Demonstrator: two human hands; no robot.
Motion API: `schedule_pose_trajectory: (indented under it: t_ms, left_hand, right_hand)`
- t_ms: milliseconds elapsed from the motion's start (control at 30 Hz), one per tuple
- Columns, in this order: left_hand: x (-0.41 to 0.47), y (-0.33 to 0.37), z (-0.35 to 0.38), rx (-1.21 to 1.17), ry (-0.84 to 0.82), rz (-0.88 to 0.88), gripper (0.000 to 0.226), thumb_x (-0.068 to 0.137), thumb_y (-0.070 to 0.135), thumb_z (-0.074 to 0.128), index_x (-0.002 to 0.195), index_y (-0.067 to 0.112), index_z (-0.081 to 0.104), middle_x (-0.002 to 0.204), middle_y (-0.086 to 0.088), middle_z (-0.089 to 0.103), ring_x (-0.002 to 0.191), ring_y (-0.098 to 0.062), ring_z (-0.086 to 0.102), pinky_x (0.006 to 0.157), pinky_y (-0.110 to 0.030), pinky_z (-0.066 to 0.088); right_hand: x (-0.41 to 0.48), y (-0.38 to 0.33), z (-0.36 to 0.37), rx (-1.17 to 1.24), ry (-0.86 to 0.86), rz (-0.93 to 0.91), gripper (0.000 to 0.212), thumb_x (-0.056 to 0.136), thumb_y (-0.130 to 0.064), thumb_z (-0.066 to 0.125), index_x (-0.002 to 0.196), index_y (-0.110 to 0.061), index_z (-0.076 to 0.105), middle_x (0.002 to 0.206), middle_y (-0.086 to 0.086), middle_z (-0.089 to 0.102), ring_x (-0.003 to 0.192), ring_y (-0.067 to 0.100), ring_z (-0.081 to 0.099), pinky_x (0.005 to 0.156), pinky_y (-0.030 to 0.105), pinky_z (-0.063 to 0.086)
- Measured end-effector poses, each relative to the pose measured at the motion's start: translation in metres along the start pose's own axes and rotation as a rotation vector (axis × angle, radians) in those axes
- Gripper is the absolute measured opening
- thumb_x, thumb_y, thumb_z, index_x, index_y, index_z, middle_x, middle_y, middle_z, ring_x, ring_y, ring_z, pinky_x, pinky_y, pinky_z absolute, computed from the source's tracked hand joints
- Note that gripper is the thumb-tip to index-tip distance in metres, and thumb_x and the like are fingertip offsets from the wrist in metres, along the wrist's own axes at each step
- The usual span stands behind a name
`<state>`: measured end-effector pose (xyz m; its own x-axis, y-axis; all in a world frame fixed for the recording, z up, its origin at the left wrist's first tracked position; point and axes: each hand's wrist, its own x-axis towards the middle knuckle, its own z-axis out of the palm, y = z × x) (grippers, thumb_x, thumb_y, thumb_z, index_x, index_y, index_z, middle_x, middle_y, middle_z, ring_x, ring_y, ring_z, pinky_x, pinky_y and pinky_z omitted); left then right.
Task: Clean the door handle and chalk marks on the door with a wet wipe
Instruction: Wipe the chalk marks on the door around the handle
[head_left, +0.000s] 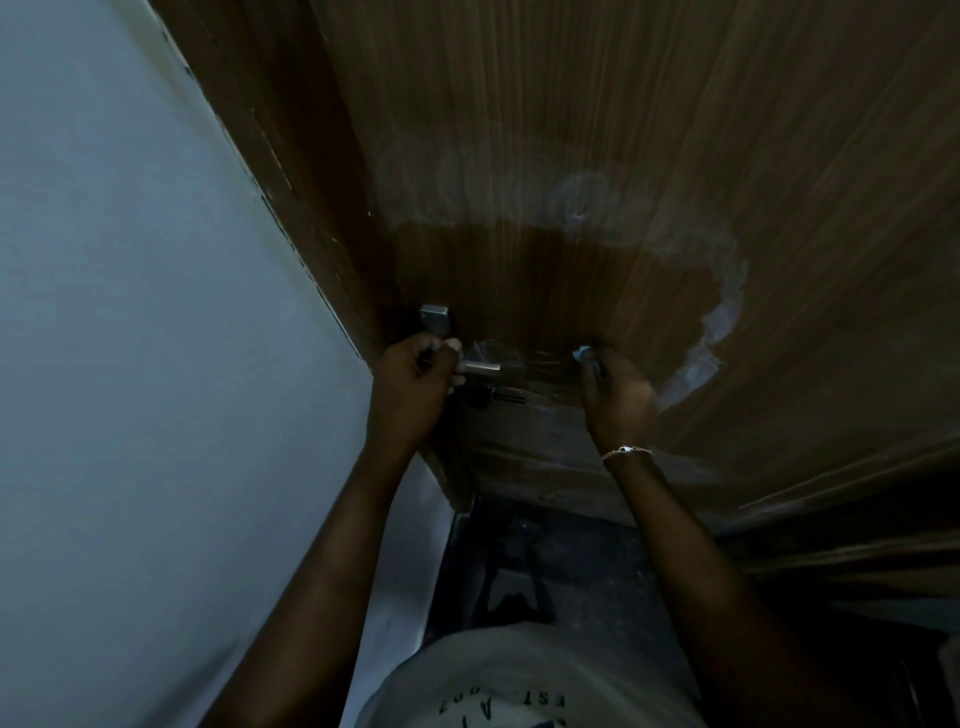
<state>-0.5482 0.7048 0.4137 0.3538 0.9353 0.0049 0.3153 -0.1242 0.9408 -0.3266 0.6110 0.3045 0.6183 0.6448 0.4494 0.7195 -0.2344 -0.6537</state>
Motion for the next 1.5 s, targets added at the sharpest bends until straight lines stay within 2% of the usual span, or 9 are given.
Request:
schedule_pose_trajectory:
  t_ms: [167,333,433,567,733,933,1067,1200,1500]
  left_hand:
    - [-0.003,0.001,0.000,0.006,-0.012,0.007,0.025,0.101,0.027,0.054,0.094,0.007,0.068,0.087,-0.003,0.074,0.078,-0.015,0.073,0.073,-0.029,0.059]
    - [-0.003,-0.003,-0.008,0.030,0.035,-0.003,0.025,0.101,0.026,0.055,0.096,0.007,0.069,0.087,-0.002,0.075,0.077,-0.013,0.073,0.072,-0.026,0.059]
    - [-0.003,-0.003,-0.009,0.039,0.027,-0.006,0.025,0.101,0.026,0.054,0.097,0.007,0.069,0.087,-0.002,0.075,0.078,-0.013,0.073,0.072,-0.026,0.059]
    - [-0.004,-0.002,-0.013,0.032,0.033,0.000,0.025,0.101,0.027,0.055,0.096,0.007,0.069,0.087,-0.002,0.075,0.078,-0.013,0.073,0.071,-0.023,0.058]
    - [-0.003,-0.002,-0.019,0.040,0.062,-0.006,0.027,0.100,0.028,0.055,0.095,0.006,0.069,0.085,-0.002,0.074,0.076,-0.013,0.073,0.069,-0.023,0.059]
    - [-0.003,-0.003,-0.024,0.042,0.059,0.002,0.025,0.100,0.027,0.056,0.095,0.006,0.069,0.086,-0.003,0.075,0.076,-0.014,0.073,0.071,-0.027,0.060]
    - [-0.003,-0.006,-0.028,0.055,0.088,0.001,0.023,0.100,0.024,0.055,0.096,0.007,0.070,0.084,-0.001,0.075,0.074,-0.013,0.073,0.069,-0.023,0.059]
    - [-0.004,-0.005,-0.026,0.047,0.068,0.000,0.023,0.100,0.023,0.056,0.097,0.006,0.070,0.085,-0.001,0.075,0.075,-0.012,0.073,0.069,-0.022,0.059]
    - [-0.007,-0.010,-0.031,0.063,0.103,-0.024,0.023,0.100,0.025,0.055,0.096,0.008,0.070,0.084,0.000,0.075,0.075,-0.011,0.073,0.071,-0.025,0.059]
  right_hand:
    - [-0.011,0.011,0.024,-0.119,-0.183,0.001,0.013,0.095,-0.019,0.059,0.107,-0.018,0.064,0.092,0.009,0.071,0.073,0.027,0.068,0.062,0.024,0.049]
    - [0.002,-0.010,0.020,-0.072,-0.017,-0.063,0.012,0.095,-0.015,0.061,0.105,-0.013,0.067,0.096,0.006,0.072,0.077,0.021,0.067,0.064,0.023,0.048]
    - [0.003,-0.024,0.038,-0.094,-0.106,-0.090,0.013,0.097,-0.021,0.056,0.107,-0.017,0.062,0.096,0.008,0.069,0.077,0.028,0.067,0.061,0.036,0.054]
    - [-0.008,-0.004,0.044,-0.089,-0.168,-0.081,0.012,0.089,-0.005,0.063,0.099,-0.010,0.065,0.085,0.015,0.070,0.069,0.033,0.067,0.055,0.030,0.048]
    - [0.005,-0.027,0.054,-0.042,-0.106,-0.126,0.014,0.098,-0.020,0.054,0.106,-0.017,0.065,0.098,0.006,0.068,0.079,0.023,0.066,0.065,0.034,0.054]
    - [-0.007,-0.011,0.062,-0.104,-0.217,-0.131,0.019,0.087,-0.007,0.064,0.104,-0.016,0.066,0.092,0.013,0.069,0.071,0.032,0.068,0.058,0.032,0.052]
    - [0.006,-0.027,0.064,-0.033,-0.177,-0.174,0.016,0.095,-0.020,0.056,0.109,-0.019,0.065,0.099,0.008,0.069,0.080,0.026,0.068,0.066,0.036,0.056]
    - [0.003,-0.031,0.077,-0.026,-0.245,-0.213,0.032,0.096,-0.034,0.043,0.113,-0.018,0.065,0.095,0.010,0.068,0.077,0.029,0.067,0.064,0.038,0.056]
    - [0.006,-0.036,0.085,0.006,-0.189,-0.213,0.020,0.096,-0.020,0.053,0.112,-0.015,0.065,0.096,0.011,0.070,0.079,0.027,0.069,0.066,0.038,0.058]
